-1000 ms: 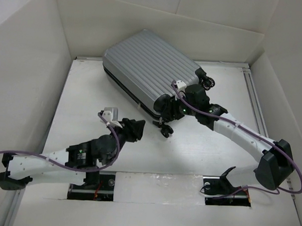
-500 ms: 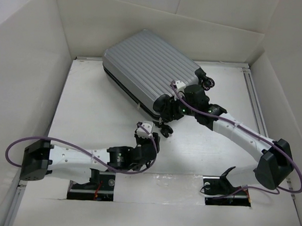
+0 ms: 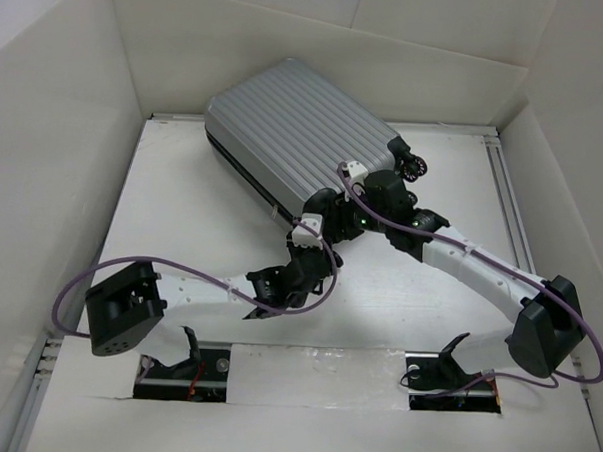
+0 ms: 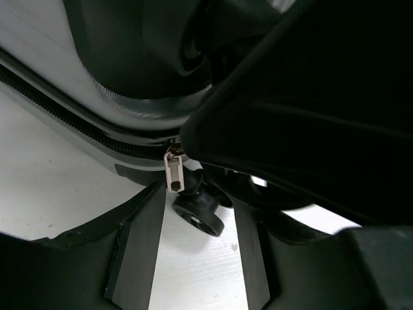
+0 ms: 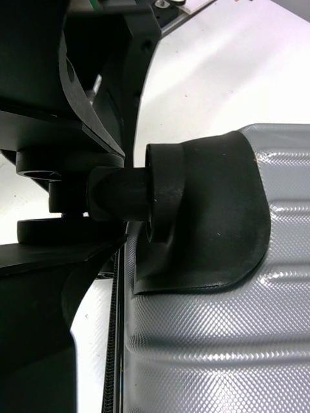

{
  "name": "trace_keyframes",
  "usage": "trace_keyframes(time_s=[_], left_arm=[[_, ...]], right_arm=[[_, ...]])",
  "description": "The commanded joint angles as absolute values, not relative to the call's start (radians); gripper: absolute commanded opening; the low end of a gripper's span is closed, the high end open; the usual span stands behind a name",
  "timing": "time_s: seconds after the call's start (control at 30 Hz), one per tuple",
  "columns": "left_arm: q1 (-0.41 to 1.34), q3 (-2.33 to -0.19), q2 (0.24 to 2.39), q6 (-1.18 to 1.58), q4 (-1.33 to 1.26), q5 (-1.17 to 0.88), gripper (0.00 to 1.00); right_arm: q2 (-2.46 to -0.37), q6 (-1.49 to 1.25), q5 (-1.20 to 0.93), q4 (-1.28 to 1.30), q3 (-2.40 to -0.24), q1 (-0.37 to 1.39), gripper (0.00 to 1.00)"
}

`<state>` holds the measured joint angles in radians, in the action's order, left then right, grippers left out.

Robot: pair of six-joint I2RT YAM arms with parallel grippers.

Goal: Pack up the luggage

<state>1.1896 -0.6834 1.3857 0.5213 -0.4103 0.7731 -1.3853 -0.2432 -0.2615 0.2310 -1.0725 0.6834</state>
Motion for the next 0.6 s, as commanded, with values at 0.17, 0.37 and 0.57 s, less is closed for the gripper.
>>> trace_keyframes(time_s=[0.17, 0.37, 0.57], left_arm=[[1.132, -0.742, 1.430, 0.483, -0.523, 0.739, 0.41], [1.132, -0.765, 1.468, 0.483, -0.514, 0.790, 0.32], [1.123, -0.765, 1.477, 0.483, -0.543, 0.860, 0.16]], right_arm=[[-1.358, -0.256, -0.270, 0.088, -1.098, 0.707, 0.00], [-1.348, -0.256, -0.279, 0.087, -1.089, 0.707, 0.00], [-1.321, -0.265, -0.298, 0.078, -1.058, 0.707, 0.00]])
